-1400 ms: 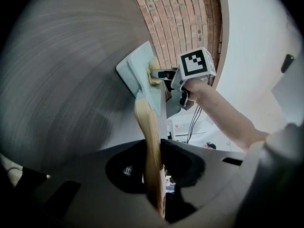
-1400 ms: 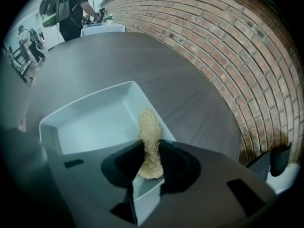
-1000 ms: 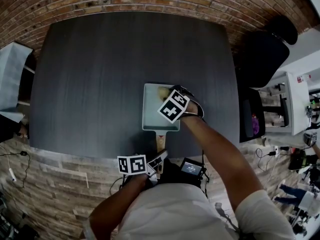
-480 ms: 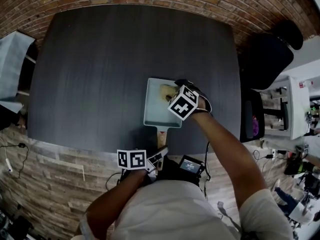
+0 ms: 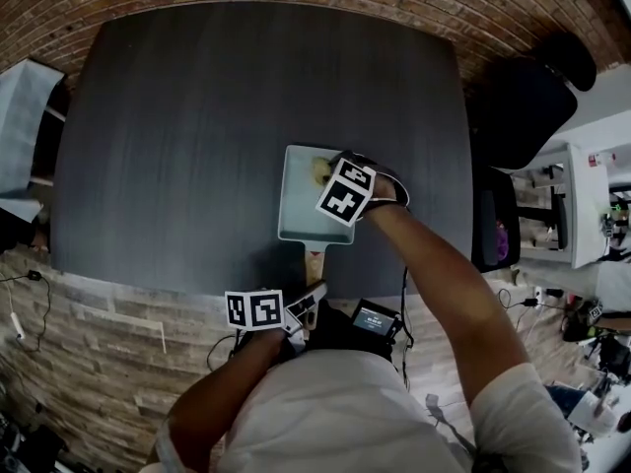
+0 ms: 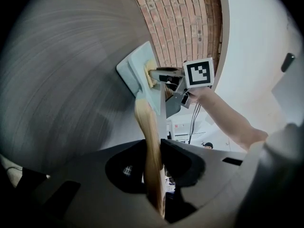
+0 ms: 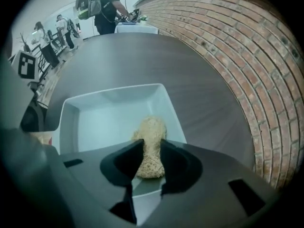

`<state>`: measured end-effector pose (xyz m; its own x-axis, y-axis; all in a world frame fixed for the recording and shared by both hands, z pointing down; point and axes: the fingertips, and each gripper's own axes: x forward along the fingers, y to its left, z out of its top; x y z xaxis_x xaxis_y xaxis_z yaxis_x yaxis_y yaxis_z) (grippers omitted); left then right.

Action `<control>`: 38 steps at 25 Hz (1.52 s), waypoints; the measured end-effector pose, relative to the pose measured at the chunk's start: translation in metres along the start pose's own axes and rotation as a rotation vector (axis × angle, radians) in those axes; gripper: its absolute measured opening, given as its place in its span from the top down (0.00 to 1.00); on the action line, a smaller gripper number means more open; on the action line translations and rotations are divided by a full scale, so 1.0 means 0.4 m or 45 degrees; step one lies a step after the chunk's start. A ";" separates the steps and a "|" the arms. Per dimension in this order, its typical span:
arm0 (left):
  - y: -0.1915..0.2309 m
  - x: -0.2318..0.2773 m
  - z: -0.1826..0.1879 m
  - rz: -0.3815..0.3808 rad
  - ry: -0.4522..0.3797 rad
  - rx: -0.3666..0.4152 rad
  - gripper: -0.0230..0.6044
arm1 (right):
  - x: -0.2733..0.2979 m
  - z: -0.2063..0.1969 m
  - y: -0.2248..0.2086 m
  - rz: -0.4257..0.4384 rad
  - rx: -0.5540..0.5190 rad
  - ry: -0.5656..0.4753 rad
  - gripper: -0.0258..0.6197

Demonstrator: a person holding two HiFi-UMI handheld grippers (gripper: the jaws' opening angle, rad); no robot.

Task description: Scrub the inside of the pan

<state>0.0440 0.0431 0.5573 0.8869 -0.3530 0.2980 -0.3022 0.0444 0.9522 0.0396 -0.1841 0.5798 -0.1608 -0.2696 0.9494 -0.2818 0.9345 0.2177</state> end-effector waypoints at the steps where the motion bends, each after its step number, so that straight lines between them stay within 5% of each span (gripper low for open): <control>1: 0.001 0.001 -0.001 0.002 -0.004 -0.001 0.83 | 0.001 -0.004 0.004 0.018 0.028 0.013 0.78; 14: 0.001 -0.001 0.000 0.010 -0.021 -0.002 0.83 | -0.037 -0.044 0.168 0.208 0.078 0.056 0.82; 27: -0.003 0.004 0.000 0.014 -0.017 0.003 0.83 | -0.060 -0.061 0.266 0.311 -0.033 0.040 0.82; 32: -0.003 0.008 -0.004 0.015 -0.015 0.002 0.83 | -0.074 -0.047 0.250 0.283 -0.103 -0.006 0.82; 38: -0.001 0.008 -0.004 0.013 -0.011 -0.001 0.83 | -0.068 0.015 0.121 0.110 -0.103 -0.038 0.82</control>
<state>0.0476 0.0432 0.5580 0.8806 -0.3608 0.3070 -0.3111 0.0484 0.9491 0.0245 -0.1328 0.5633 -0.2093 -0.1932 0.9586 -0.1883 0.9699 0.1544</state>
